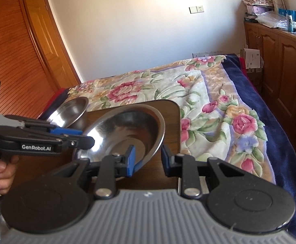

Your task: Organize plates and bowls

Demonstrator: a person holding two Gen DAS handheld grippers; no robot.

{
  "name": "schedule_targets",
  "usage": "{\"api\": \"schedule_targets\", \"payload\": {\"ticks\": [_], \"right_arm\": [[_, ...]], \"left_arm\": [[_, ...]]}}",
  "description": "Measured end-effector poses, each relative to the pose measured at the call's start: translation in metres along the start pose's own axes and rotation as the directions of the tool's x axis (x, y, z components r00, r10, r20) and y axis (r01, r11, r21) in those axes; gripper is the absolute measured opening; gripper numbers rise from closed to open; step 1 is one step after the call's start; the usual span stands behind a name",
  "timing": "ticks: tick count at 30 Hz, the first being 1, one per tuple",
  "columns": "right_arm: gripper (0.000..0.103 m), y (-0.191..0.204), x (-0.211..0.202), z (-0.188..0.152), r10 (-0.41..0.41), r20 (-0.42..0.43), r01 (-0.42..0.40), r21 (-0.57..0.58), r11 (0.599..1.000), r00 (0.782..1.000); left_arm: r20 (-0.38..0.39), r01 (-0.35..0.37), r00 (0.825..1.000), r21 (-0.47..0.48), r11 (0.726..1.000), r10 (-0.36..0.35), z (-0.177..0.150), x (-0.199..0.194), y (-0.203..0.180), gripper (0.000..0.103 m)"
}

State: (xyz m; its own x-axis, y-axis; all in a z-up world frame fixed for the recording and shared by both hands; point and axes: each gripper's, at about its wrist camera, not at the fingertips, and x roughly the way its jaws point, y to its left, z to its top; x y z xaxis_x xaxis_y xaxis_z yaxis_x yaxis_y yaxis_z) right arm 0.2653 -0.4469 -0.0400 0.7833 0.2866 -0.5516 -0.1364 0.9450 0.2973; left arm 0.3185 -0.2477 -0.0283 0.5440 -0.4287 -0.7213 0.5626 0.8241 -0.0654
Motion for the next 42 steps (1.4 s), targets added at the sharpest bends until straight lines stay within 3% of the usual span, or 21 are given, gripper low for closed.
{"api": "schedule_targets", "payload": {"ticks": [7,19,33,42], "right_arm": [[0.022,0.001,0.002,0.000,0.006,-0.005,-0.006,-0.002,1.000,1.000],[0.020,0.010,-0.007,0.004,-0.009,0.007,0.009,-0.015,1.000,1.000],[0.020,0.038,-0.055,0.015,-0.022,0.080,0.027,-0.071,0.997,0.997],[0.020,0.056,-0.086,0.009,-0.011,0.110,0.022,-0.095,0.995,0.994]], "left_arm": [[-0.007,0.009,1.000,0.002,1.000,-0.009,0.000,0.001,0.000,0.019],[0.028,-0.004,1.000,0.018,1.000,0.003,0.001,-0.020,-0.005,0.018],[0.127,0.003,0.992,0.037,0.999,-0.007,-0.001,-0.085,-0.015,0.018],[0.186,-0.011,0.983,0.058,0.998,0.000,-0.021,-0.131,-0.024,0.018]]}}
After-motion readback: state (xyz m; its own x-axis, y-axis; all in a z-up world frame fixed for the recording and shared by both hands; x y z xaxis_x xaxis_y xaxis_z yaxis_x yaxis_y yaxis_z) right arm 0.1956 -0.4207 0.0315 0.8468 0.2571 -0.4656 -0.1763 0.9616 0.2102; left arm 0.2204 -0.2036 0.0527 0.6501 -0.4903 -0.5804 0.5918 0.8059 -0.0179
